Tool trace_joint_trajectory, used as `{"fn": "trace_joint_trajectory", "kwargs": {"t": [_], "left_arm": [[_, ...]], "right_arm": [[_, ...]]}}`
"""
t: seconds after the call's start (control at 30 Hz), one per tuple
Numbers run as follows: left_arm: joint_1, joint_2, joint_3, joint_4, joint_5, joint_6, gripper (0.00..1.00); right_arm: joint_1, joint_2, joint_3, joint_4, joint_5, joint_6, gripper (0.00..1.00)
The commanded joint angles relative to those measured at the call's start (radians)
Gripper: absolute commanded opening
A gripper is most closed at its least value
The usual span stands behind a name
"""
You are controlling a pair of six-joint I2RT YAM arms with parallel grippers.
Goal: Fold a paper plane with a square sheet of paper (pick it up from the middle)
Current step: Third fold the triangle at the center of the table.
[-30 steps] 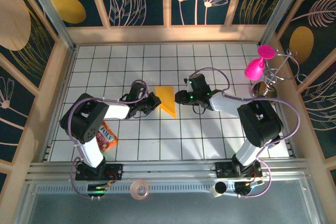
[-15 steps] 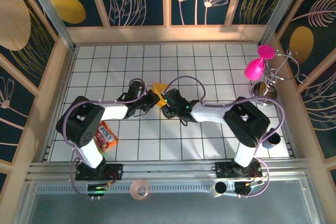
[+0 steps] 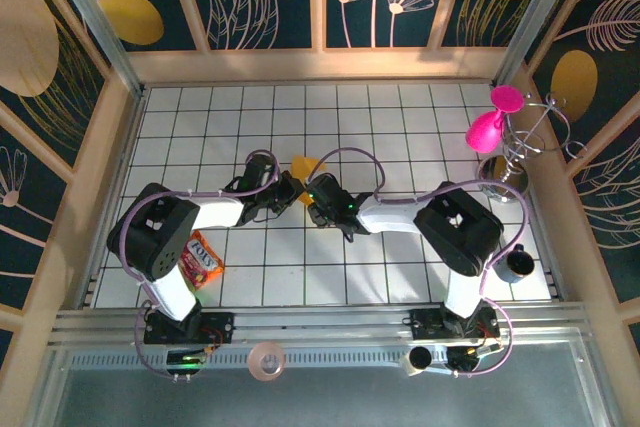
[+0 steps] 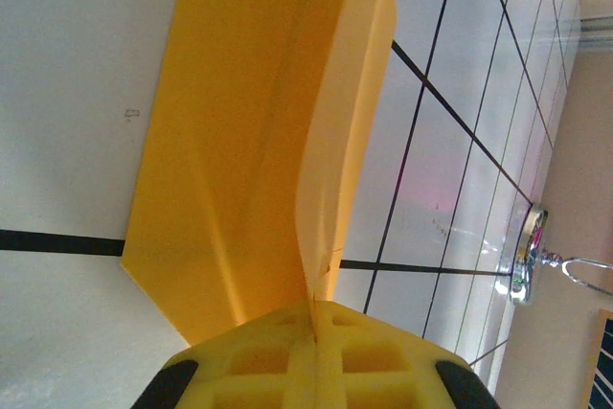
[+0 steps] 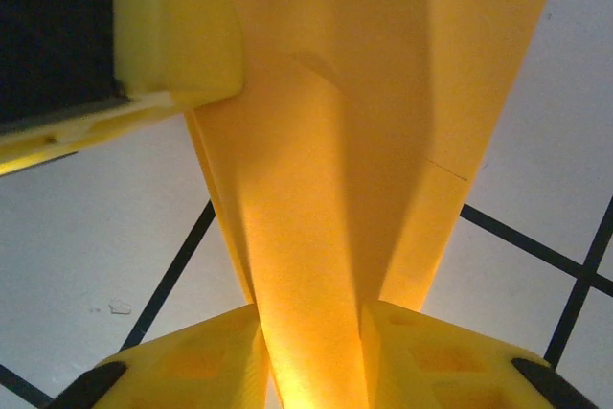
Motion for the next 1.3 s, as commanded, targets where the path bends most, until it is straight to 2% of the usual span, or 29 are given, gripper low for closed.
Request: {"fn": "trace_joint_trajectory", "kwargs": {"t": [0.0, 0.13, 0.37, 0.6, 0.8, 0.93, 1.03, 1.27], "left_arm": [[0.008, -0.013, 0.022, -0.024, 0.003, -0.022, 0.05], [0.01, -0.015, 0.034, -0.057, -0.015, -0.002, 0.13], [0.04, -0.002, 0.054, -0.079, -0.021, 0.024, 0.3], [0.047, 0.056, 0.113, -0.117, 0.011, 0.059, 0.34], [0.046, 0.09, 0.152, -0.15, 0.024, 0.087, 0.3], [0.046, 0.102, 0.169, -0.16, 0.021, 0.096, 0.17], [0.047, 0.094, 0.17, -0.16, 0.016, 0.09, 0.06], [0.046, 0.065, 0.164, -0.166, -0.001, 0.074, 0.04]], "right_arm": [[0.008, 0.016, 0.027, 0.005, 0.038, -0.011, 0.26], [0.007, 0.014, 0.023, -0.005, 0.04, -0.018, 0.18], [0.007, -0.004, 0.006, -0.005, 0.038, -0.032, 0.17], [0.007, -0.006, 0.006, -0.001, 0.033, -0.038, 0.18], [0.007, -0.01, 0.001, 0.004, 0.031, -0.04, 0.18], [0.005, -0.01, 0.005, -0.002, 0.04, -0.037, 0.19], [0.006, -0.022, 0.012, -0.015, 0.055, -0.025, 0.25], [0.017, -0.033, 0.042, -0.053, 0.085, 0.024, 0.33]]}}
